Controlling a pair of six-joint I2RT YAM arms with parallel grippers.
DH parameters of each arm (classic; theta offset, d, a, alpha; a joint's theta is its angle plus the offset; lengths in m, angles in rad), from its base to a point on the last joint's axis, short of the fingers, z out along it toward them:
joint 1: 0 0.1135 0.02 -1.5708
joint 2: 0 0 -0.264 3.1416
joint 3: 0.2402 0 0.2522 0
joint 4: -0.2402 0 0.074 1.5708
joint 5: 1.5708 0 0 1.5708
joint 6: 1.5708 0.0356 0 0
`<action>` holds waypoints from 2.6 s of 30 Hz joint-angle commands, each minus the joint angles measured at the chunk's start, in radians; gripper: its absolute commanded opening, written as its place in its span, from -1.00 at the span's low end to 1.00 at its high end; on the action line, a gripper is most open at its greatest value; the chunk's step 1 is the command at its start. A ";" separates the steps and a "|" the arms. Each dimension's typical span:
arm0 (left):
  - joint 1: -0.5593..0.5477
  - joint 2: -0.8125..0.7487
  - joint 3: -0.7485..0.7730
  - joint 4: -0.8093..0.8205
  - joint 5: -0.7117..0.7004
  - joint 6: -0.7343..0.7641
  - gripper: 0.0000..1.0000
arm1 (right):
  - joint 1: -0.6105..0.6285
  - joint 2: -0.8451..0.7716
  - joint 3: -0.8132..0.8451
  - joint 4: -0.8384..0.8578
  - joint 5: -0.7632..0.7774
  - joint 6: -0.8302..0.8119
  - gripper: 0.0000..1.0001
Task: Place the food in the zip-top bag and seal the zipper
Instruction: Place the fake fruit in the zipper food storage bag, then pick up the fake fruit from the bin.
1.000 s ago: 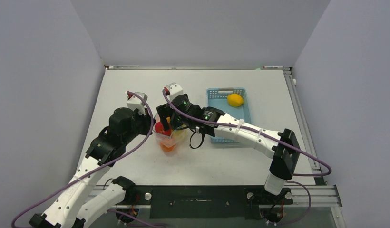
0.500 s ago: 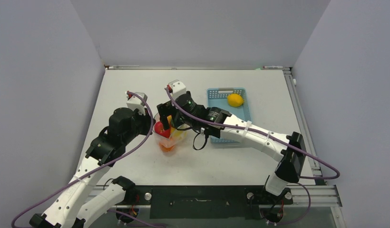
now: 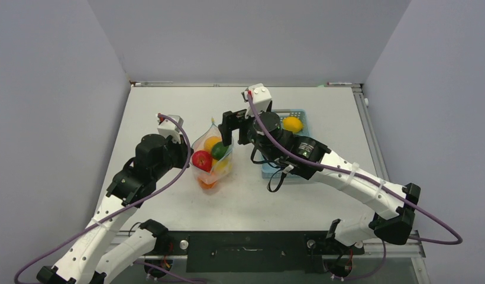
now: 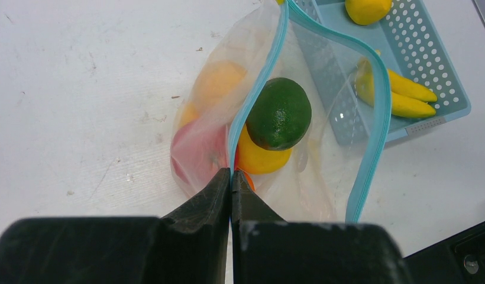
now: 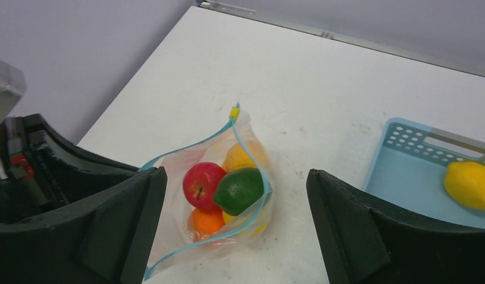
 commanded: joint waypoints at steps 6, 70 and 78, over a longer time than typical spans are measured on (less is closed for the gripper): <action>0.006 0.002 0.004 0.052 -0.002 0.000 -1.00 | -0.156 -0.055 -0.099 -0.029 0.076 0.028 0.84; 0.006 -0.001 0.007 0.048 0.001 0.001 -1.00 | -0.425 0.332 -0.295 -0.072 0.168 0.369 0.05; 0.006 0.000 0.008 0.047 0.000 0.001 -1.00 | -0.430 0.358 -0.281 -0.069 0.155 0.357 -0.15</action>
